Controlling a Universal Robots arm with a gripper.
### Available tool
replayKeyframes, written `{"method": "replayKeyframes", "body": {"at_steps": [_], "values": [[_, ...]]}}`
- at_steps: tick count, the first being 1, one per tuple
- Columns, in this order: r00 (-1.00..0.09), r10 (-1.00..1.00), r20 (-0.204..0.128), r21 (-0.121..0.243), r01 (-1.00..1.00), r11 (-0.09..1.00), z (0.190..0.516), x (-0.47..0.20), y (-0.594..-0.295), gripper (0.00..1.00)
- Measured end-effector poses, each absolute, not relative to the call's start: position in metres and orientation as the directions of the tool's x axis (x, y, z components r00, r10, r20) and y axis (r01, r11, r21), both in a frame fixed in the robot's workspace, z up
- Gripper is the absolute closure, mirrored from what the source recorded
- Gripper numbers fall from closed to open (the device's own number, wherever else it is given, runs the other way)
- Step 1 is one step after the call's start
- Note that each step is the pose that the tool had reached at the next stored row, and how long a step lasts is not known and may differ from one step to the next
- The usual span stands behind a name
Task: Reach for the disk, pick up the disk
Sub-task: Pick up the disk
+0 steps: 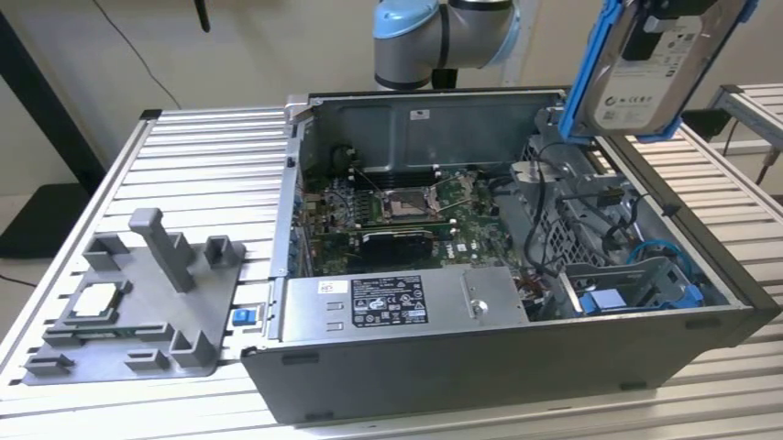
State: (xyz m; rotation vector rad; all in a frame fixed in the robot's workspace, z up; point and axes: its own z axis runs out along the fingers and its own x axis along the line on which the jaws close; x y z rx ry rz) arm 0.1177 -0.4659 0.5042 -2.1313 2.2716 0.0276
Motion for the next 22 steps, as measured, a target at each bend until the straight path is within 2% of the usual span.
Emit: {"method": "replayKeyframes", "body": {"at_steps": [13,22], "values": [[-0.062,-0.998,-0.032,-0.005,-0.998,0.062,0.501,0.111,-0.505,1.0],[-0.028,-0.999,-0.032,-0.005,-1.0,0.029,0.498,0.111,-0.522,1.0]]}}
